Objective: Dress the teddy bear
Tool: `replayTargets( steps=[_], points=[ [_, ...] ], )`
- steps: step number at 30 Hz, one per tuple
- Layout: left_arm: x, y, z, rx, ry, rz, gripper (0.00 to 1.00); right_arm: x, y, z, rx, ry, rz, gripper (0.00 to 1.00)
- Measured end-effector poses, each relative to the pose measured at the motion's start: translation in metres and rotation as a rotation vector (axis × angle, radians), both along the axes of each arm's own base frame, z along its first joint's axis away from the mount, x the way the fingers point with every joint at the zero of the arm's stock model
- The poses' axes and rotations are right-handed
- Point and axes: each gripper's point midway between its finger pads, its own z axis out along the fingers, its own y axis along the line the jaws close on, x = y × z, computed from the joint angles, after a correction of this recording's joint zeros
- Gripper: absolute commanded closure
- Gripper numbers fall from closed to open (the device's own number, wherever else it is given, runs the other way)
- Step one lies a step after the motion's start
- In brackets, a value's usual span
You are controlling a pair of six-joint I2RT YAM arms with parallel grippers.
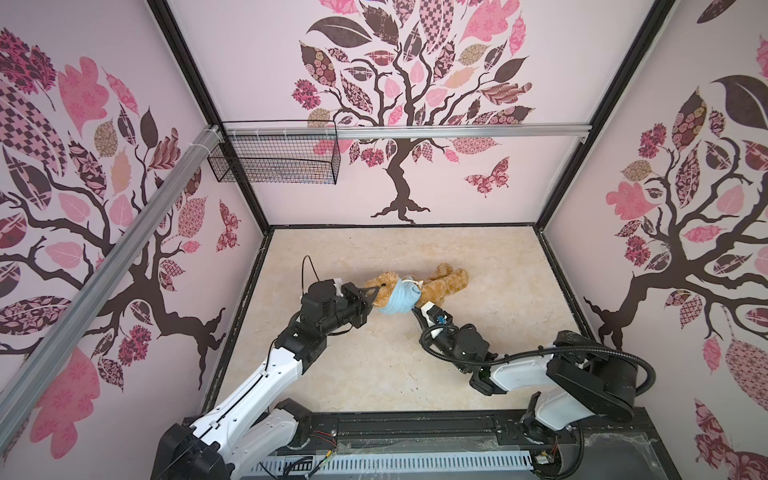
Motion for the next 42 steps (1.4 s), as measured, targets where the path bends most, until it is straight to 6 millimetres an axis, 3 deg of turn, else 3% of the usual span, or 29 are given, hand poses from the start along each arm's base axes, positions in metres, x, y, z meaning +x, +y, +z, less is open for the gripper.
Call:
replayTargets(
  steps=[4,14,16,20,23,26,29,33,38,42],
  points=[
    [0.003,0.007,-0.002,0.028,-0.016,0.009,1.0,0.003,-0.017,-0.002,0.049,0.059,-0.069,1.0],
    [-0.001,0.013,-0.017,0.125,-0.026,-0.026,1.0,0.008,-0.05,-0.029,0.092,0.226,-0.188,1.0],
    [0.003,0.019,-0.018,0.141,-0.033,-0.013,1.0,0.016,-0.069,-0.037,0.098,0.263,-0.26,1.0],
    [0.014,0.038,-0.019,0.173,-0.048,0.041,1.0,0.033,-0.13,-0.071,0.104,0.373,-0.456,1.0],
    [0.016,0.044,-0.021,0.197,-0.062,0.049,1.0,0.033,-0.15,-0.082,0.116,0.418,-0.494,1.0],
    [0.019,0.04,-0.014,0.19,-0.104,0.03,1.0,0.027,-0.128,-0.074,0.145,0.43,-0.355,1.0],
    [0.023,0.032,-0.009,0.199,-0.168,-0.021,1.0,0.018,-0.101,-0.057,0.154,0.432,-0.184,0.78],
    [0.022,0.02,-0.013,0.256,-0.257,-0.132,1.0,0.009,-0.073,-0.021,0.149,0.406,-0.018,0.65],
    [0.009,0.006,-0.009,0.373,-0.426,-0.319,1.0,0.002,-0.057,0.029,0.151,0.382,0.095,0.58],
    [-0.003,-0.005,0.008,0.43,-0.614,-0.449,1.0,0.0,-0.047,0.048,0.175,0.461,0.193,0.59]
  ],
)
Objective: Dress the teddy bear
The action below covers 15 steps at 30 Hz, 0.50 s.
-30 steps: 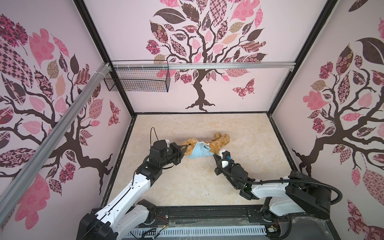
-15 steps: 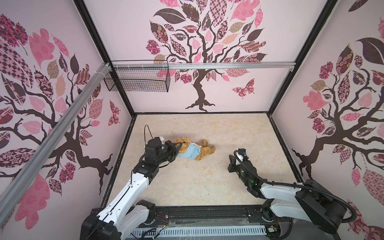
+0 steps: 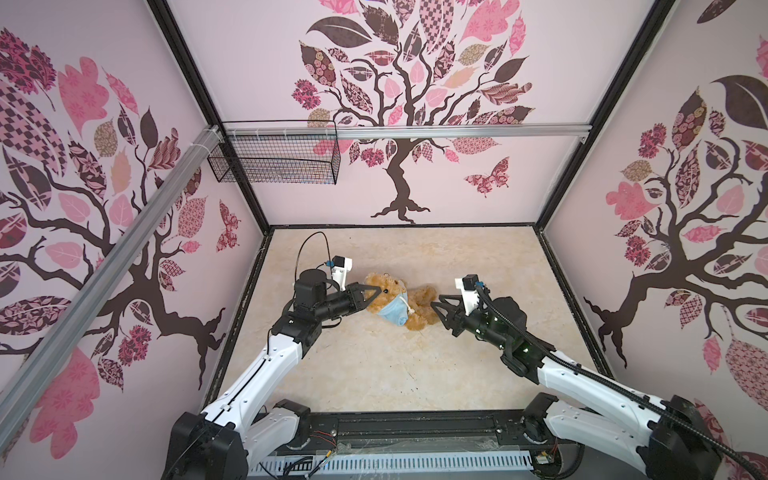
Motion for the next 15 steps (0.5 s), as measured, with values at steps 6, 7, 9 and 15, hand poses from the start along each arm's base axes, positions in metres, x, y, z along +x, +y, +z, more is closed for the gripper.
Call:
replayTargets(
  steps=[6,7,9,15],
  points=[
    [-0.01,-0.007,0.011,0.011,-0.116,-0.097,1.0,-0.007,0.016,-0.019,0.085,0.238,0.112,0.74],
    [-0.011,-0.008,0.012,0.009,-0.127,-0.104,1.0,-0.009,0.019,-0.023,0.098,0.272,0.125,0.76],
    [-0.013,-0.009,0.016,0.007,-0.154,-0.118,1.0,-0.012,0.025,-0.028,0.126,0.333,0.155,0.8],
    [-0.018,-0.014,0.025,0.001,-0.207,-0.146,1.0,-0.01,0.038,-0.03,0.21,0.417,0.201,0.81]
  ],
)
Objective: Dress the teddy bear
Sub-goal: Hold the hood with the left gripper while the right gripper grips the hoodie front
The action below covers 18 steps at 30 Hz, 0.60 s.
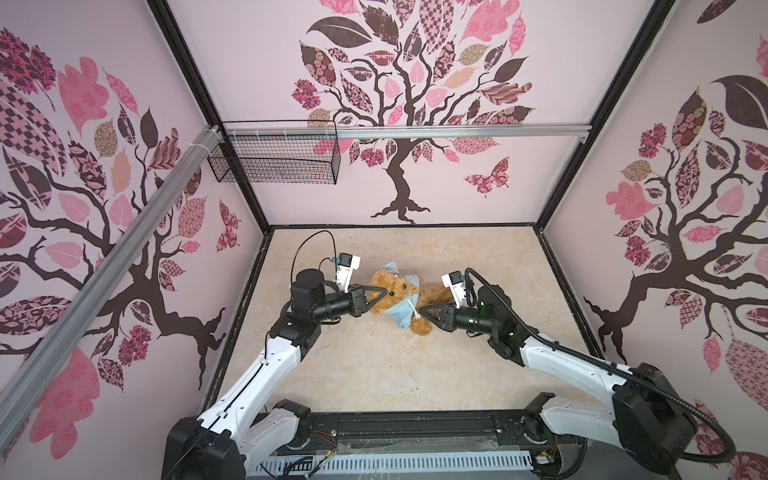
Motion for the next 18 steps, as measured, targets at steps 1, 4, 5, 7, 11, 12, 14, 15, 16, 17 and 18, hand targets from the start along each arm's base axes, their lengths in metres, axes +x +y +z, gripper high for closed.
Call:
replayTargets(
  steps=[1,4,5,7,11,12,14,15,16,17,18],
  points=[
    [-0.001,-0.001,0.0,0.001,-0.003,-0.004,1.0,0.0,0.002,0.001,0.013,0.004,0.005,0.81],
    [-0.002,-0.002,0.0,0.003,-0.009,-0.013,1.0,0.0,0.005,0.004,0.04,0.016,0.021,0.82],
    [-0.003,-0.003,0.0,0.004,-0.011,-0.016,1.0,0.0,0.006,0.004,0.045,0.02,0.026,0.83],
    [-0.004,-0.004,0.0,0.005,-0.013,-0.019,1.0,0.001,0.007,0.003,0.051,0.027,0.027,0.85],
    [-0.006,-0.008,0.0,0.006,-0.015,-0.033,1.0,0.002,0.008,-0.002,0.048,0.043,0.025,0.86],
    [-0.006,-0.008,-0.001,0.006,-0.015,-0.035,1.0,0.003,0.009,-0.003,0.046,0.047,0.024,0.86],
    [-0.007,-0.01,0.0,0.006,-0.017,-0.04,1.0,0.004,0.009,-0.006,0.043,0.054,0.022,0.86],
    [-0.008,-0.01,0.0,0.005,-0.018,-0.043,1.0,0.004,0.009,-0.007,0.042,0.056,0.022,0.86],
    [-0.008,-0.011,0.0,0.005,-0.019,-0.045,1.0,0.004,0.009,-0.008,0.041,0.056,0.021,0.85],
    [-0.008,-0.011,0.0,0.006,-0.019,-0.044,1.0,0.005,0.009,-0.008,0.042,0.055,0.021,0.85],
    [-0.009,-0.012,0.0,0.005,-0.02,-0.045,1.0,0.005,0.009,-0.008,0.041,0.056,0.02,0.84]
  ],
)
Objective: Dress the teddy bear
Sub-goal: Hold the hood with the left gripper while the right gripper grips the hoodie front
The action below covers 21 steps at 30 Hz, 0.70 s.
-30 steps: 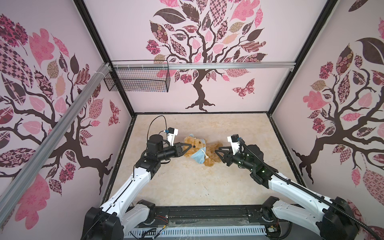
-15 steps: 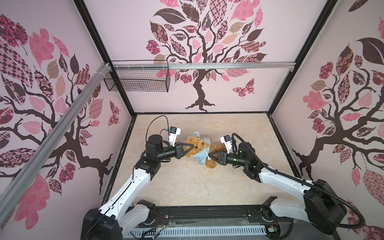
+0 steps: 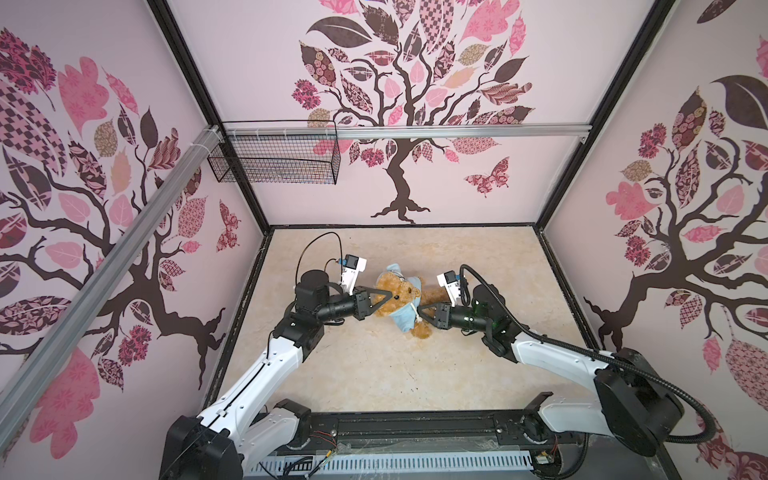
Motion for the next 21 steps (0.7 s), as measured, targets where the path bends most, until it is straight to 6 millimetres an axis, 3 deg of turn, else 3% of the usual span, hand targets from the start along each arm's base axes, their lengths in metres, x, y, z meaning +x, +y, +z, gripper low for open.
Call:
replayTargets(
  steps=[14,21],
  points=[
    [0.006,0.001,0.001,-0.011,0.014,0.037,1.0,-0.001,-0.004,-0.01,-0.013,-0.011,-0.017,0.85],
    [0.008,-0.001,0.005,-0.023,-0.004,0.033,1.0,-0.003,0.0,-0.002,0.029,-0.02,0.007,0.83]
  ],
)
